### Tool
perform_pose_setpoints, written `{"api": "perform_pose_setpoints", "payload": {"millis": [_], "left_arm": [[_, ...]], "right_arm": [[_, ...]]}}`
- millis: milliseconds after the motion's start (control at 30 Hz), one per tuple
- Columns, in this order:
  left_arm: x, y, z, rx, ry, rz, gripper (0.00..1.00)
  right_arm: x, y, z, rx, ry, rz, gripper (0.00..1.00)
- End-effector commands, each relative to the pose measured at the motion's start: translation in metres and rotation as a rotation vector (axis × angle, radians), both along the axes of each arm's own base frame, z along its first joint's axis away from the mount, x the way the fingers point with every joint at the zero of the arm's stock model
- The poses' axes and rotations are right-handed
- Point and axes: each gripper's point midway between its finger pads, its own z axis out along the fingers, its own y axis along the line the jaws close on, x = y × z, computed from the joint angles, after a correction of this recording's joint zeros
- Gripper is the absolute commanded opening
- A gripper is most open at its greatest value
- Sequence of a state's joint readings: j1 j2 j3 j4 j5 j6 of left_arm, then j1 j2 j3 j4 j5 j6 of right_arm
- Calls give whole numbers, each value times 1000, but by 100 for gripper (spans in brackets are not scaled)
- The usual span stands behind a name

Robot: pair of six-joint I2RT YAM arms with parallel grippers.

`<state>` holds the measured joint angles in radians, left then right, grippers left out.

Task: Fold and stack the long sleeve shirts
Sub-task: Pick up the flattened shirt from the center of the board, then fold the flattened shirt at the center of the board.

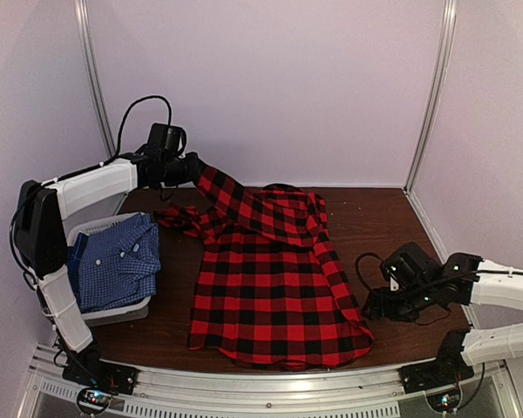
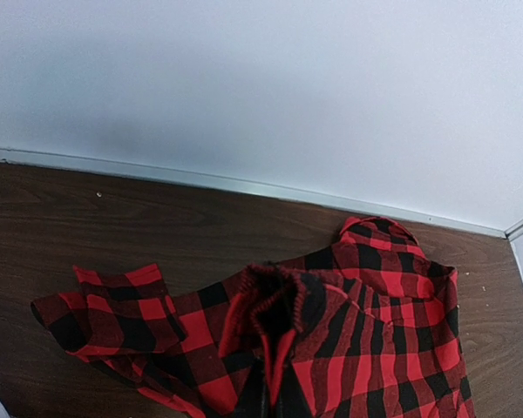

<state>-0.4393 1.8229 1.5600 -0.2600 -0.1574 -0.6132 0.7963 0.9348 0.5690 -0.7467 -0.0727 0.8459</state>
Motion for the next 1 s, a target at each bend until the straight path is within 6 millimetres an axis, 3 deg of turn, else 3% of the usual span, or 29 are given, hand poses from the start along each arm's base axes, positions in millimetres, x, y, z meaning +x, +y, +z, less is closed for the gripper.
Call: {"api": "perform_pose_setpoints", "payload": {"millis": [0,267,400,567,667,900,967], "left_arm": [[10,5,43,-32,-113,7,0],[12,0,45,-50,-117,-12,0],[14,-3,48,-54,-124,-28,0],[19,-11,59,-55,-150,-66,0],[23,-19,76,-61,-196,-106,0],[32,-21,125,-33,-319,-122,0],[35,-20,130,-20,-331,-115,0]], "right_arm": [[-14,7,3,-30,12,53,73],[-26,25,-6,-188,-1,170,59],[-27,33,-9,-234,-15,197,43],[-28,46,-7,-235,-33,236,13],[-24,65,3,-191,-62,283,0],[-26,133,24,15,-82,454,0],[-27,152,24,48,-71,503,0]]}}
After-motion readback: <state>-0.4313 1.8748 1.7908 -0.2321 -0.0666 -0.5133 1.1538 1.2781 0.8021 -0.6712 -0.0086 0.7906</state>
